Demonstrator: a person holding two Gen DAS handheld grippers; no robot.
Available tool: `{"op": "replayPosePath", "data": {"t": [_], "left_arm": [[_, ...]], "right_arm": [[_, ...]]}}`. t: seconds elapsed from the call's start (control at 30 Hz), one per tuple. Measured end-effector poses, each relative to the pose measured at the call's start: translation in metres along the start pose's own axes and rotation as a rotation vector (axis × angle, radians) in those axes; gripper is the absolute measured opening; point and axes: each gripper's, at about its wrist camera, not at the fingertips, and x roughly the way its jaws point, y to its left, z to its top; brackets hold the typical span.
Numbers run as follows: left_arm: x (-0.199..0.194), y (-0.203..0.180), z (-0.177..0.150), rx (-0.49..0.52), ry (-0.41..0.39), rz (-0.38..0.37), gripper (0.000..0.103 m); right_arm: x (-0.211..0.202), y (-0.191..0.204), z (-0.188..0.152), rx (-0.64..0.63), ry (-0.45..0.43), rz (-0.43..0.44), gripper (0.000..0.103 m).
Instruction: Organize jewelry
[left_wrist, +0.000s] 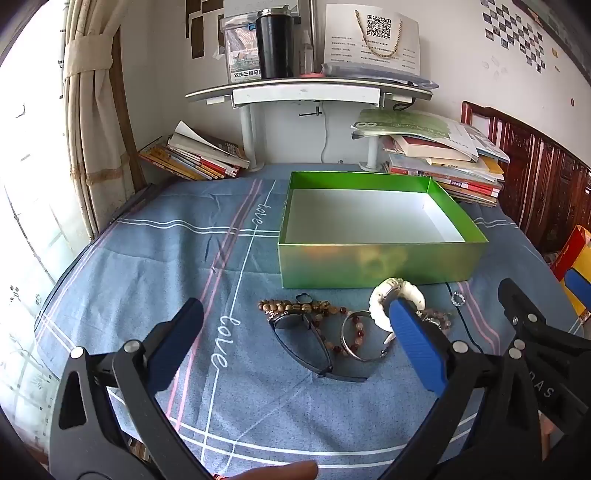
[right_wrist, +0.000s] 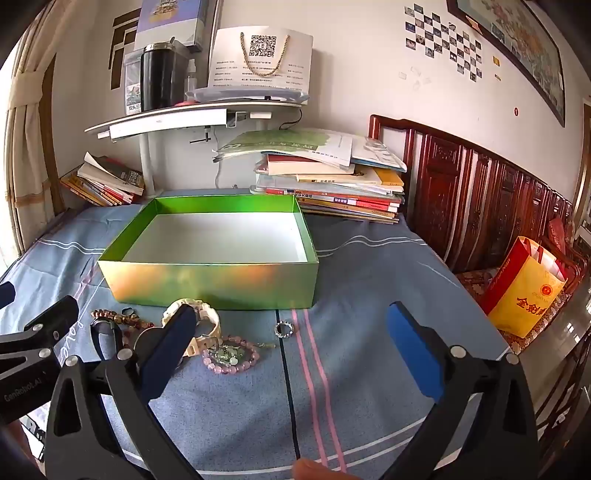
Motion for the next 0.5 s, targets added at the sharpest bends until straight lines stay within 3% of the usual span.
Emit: {"op": "replayPosePath", "data": {"t": [0.5], "left_arm": [[-0.0009,-0.0025,0.0019,0.007,-0.005,0.003,0.099]], "right_arm": [[0.0021,0.0022,-0.0014,0.005,0.003,-0.002,0.101]]}}
